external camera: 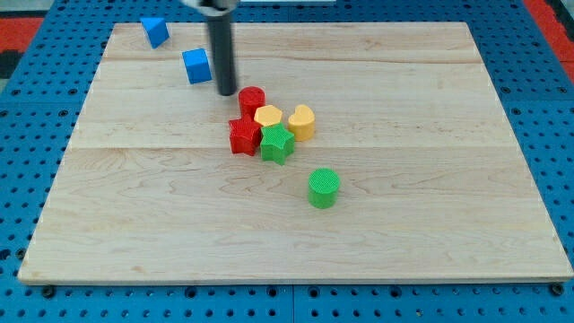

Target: Move the cube to the top right side

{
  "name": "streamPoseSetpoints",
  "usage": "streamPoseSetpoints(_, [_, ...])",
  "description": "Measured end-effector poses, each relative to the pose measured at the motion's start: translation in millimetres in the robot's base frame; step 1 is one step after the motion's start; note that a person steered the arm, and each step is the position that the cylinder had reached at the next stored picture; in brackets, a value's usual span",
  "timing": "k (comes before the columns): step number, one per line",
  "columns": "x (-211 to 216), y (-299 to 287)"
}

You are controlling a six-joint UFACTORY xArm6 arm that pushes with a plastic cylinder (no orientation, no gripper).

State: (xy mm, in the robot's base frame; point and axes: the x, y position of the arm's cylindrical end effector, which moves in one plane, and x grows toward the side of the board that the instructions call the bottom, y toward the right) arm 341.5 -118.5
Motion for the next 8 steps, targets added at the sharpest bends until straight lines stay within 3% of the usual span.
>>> streamPoseSetpoints(1, [-15, -60])
streamPoseSetpoints(2, [-43, -62])
streamPoseSetpoints(7, [-60, 200])
streamPoseSetpoints(8, [-48, 206])
